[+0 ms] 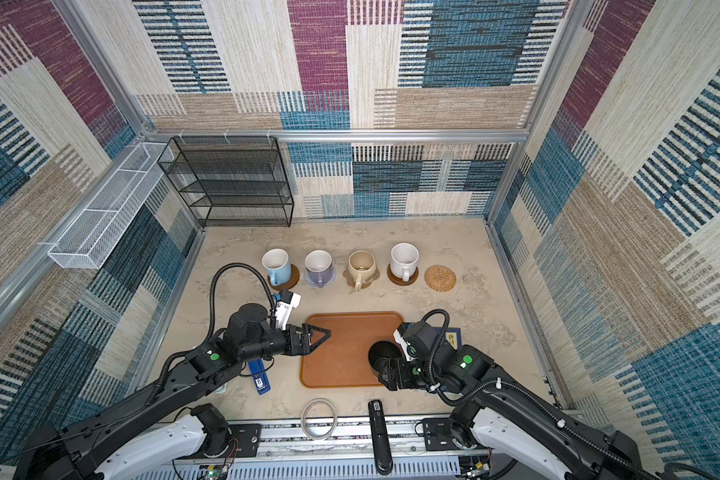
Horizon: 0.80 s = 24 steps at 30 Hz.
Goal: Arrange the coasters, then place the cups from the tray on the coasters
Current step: 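Lift the black mug off the tray with right gripper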
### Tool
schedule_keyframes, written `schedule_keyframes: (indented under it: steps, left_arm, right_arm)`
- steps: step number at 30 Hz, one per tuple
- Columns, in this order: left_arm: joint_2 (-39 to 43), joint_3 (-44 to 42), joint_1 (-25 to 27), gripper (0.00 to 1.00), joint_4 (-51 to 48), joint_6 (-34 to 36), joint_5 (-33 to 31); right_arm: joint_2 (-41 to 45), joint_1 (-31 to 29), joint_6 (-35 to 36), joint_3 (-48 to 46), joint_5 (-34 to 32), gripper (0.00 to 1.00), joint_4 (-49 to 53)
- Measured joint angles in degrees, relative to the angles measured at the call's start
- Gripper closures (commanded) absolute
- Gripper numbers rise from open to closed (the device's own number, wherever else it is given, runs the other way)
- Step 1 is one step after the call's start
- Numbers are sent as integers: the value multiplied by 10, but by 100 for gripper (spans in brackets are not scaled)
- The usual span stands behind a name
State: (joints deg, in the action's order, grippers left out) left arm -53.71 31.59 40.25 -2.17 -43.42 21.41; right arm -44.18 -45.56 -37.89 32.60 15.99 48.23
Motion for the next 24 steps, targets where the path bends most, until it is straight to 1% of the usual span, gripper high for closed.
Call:
schedule_keyframes:
  steps: [3, 9, 14, 19, 24]
  left_arm:
    - [-10, -2, 0, 1, 12, -5, 2]
    - [-26, -7, 0, 1, 41, -19, 15]
    - [-30, -9, 0, 1, 55, -21, 15]
    - [-33, -11, 0, 1, 63, -23, 15]
    - [-38, -12, 0, 2, 69, -25, 15]
  right_arm:
    - [-20, -22, -11, 5, -17, 27, -8]
    - [-68, -75, -28, 27, -76, 45, -20]
    - [-115, -116, -42, 50, -137, 52, -25]
    - [-159, -130, -52, 66, -190, 61, -25]
    - [-180, -145, -56, 77, -227, 72, -25]
